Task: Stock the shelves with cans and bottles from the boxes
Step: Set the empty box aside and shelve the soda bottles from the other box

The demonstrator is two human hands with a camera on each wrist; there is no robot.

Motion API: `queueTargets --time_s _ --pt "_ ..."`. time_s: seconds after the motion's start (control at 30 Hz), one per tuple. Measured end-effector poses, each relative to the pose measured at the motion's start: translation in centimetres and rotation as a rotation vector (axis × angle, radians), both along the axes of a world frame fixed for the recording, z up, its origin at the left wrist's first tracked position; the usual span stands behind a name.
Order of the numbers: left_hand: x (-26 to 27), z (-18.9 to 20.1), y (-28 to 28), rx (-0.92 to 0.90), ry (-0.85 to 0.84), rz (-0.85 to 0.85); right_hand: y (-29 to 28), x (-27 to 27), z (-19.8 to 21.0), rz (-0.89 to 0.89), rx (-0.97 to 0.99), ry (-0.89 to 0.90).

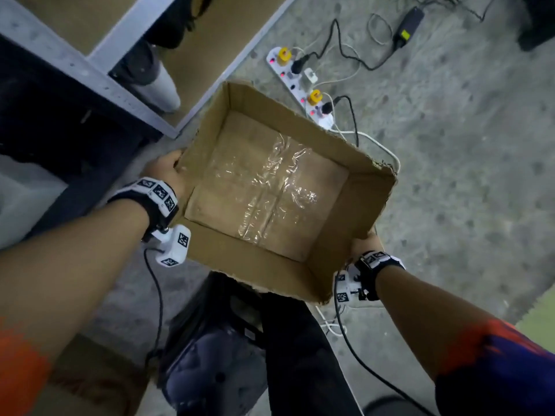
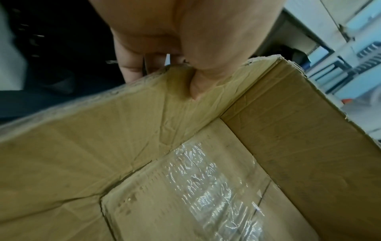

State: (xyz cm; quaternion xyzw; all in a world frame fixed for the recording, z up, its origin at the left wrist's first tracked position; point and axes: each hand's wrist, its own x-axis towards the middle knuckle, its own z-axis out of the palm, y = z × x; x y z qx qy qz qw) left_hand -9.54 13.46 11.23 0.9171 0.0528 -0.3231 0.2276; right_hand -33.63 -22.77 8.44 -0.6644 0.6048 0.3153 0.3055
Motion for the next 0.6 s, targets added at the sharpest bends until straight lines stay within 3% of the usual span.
queueTargets --time_s 0.13,0.23,0.43,0.5,0.6 --pt "4.2 -3.9 -3.8 0.088 0.079 -0.167 -2.4 -1.1 -2.1 -0.09 0.024 0.018" --pt "6.2 -6.1 -6.6 0.103 0.107 -0.188 -3.3 -1.5 -3.8 -0.138 0.047 0.034" --pt "7.5 -8.9 -9.6 0.162 0.161 -0.299 -5.9 -5.2 -14.0 -0.25 0.132 0.041" --pt "7.4 -9.3 -9.0 0.153 0.21 -0.313 -5.8 -5.5 -15.2 -0.251 0.104 0.044" --pt "6.6 -8.4 -7.8 0.142 0.264 -0.289 -4.5 -3.8 -13.0 -0.207 0.084 0.069"
